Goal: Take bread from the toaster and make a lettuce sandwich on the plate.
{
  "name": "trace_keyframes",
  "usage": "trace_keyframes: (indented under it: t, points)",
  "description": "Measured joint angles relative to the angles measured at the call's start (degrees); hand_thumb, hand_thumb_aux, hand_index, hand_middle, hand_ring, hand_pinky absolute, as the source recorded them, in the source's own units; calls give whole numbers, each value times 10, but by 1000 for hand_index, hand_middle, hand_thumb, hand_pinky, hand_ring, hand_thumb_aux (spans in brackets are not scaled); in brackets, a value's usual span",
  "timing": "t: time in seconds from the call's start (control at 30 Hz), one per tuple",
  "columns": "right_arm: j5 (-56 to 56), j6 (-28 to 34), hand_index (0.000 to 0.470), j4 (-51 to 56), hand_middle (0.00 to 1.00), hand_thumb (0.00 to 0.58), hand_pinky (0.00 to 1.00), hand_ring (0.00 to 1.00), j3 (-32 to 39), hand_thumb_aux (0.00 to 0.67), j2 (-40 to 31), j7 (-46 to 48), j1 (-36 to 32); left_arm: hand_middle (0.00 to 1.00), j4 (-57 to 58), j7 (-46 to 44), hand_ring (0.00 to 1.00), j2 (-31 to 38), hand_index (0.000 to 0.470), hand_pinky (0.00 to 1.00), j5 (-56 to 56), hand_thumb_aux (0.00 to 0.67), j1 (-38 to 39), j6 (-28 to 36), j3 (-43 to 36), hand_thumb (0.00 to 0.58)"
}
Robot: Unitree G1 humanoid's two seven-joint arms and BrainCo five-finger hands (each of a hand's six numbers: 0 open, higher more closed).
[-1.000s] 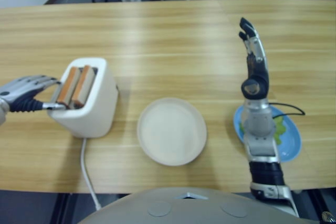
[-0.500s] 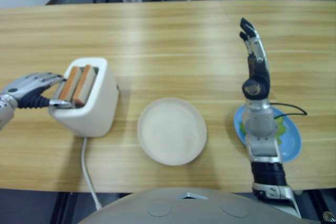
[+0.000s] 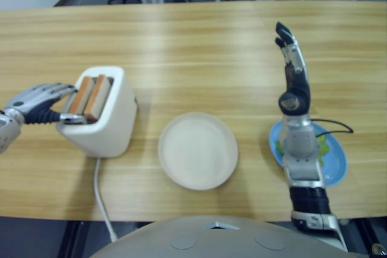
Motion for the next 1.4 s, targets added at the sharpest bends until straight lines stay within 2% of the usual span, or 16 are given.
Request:
trace_keyframes:
  t: [0.03, 0.23, 1.0, 1.4]
  points:
    - [0, 0, 0, 0, 0, 0, 0, 0, 0, 0, 0, 0, 0, 0, 0, 1, 0, 0, 455, 0, 2, 662, -2, 2, -3, 580]
    - [-4, 0, 0, 2, 0, 0, 0, 0, 1, 0, 0, 0, 2, 0, -6, 1, 0, -9, 460, 0, -10, 670, -22, 8, -15, 580]
    - [-8, 7, 0, 1, 0, 0, 0, 0, 1, 0, -4, 0, 8, 0, -58, -21, 0, -51, 460, 0, -56, 670, -8, 91, 5, 580]
    - [-9, 8, 0, 1, 0, 0, 0, 0, 1, 0, -4, -1, 8, 0, -118, -20, 0, -75, 460, 0, -74, 670, -13, 120, 47, 580]
